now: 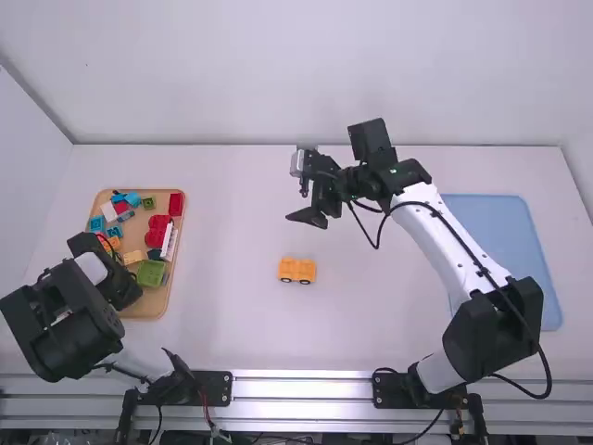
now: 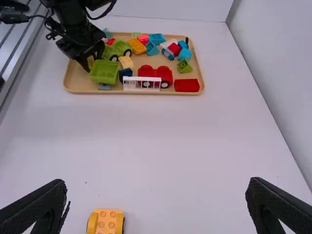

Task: Assemble lego blocks to make yellow taxi

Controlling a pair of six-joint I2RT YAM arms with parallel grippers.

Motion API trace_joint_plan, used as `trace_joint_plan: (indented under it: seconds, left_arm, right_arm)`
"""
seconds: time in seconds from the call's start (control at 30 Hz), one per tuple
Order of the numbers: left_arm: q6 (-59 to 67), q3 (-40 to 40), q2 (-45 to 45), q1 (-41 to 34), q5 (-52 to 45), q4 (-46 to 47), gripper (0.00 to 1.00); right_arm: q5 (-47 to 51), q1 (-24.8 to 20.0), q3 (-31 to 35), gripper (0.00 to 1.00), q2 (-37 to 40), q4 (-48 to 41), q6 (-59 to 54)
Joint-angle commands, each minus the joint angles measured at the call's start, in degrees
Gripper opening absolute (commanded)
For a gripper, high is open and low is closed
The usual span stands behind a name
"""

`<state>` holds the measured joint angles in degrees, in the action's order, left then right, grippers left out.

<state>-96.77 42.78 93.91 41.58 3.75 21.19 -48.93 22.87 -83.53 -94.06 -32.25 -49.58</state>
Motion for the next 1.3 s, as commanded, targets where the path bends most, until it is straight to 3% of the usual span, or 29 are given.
trace_joint_plan:
  seconds: [0.0,0.5,0.63,0.7,0.83,1.03,1.27]
  left_arm:
    - [-2.01,-0.96,1.66,0.11,1.97,0.9,0.37]
    - [-7.41,-0.96,1.66,0.09,4.87,1.9,0.2]
    - [-3.52,-0.96,1.66,0.13,4.81,0.74,0.17]
    - [-1.51,-0.96,1.49,0.55,4.15,0.44,0.07]
    - [-0.31,-0.94,0.61,0.37,2.89,0.9,0.07]
    - [9.49,-0.94,-4.17,0.31,2.08,1.14,0.07]
    - [27.98,-0.85,-18.45,0.0,-2.12,-0.11,0.04]
  right_arm:
    - [-0.5,0.04,-1.57,0.98,1.05,-0.15,0.02]
    - [-0.5,0.04,-1.57,0.98,1.05,-1.16,-0.42]
    - [-0.5,0.04,-1.57,0.98,1.05,-1.44,-1.27]
    - [-0.48,-0.07,-1.57,0.98,1.05,-1.46,-1.29]
    - [-0.48,-0.13,-1.57,0.98,1.05,-1.44,-1.29]
    - [-0.48,-0.11,-1.57,0.98,1.05,-1.22,-1.29]
    - [-0.72,-1.22,-1.57,0.98,1.07,-0.79,-1.2]
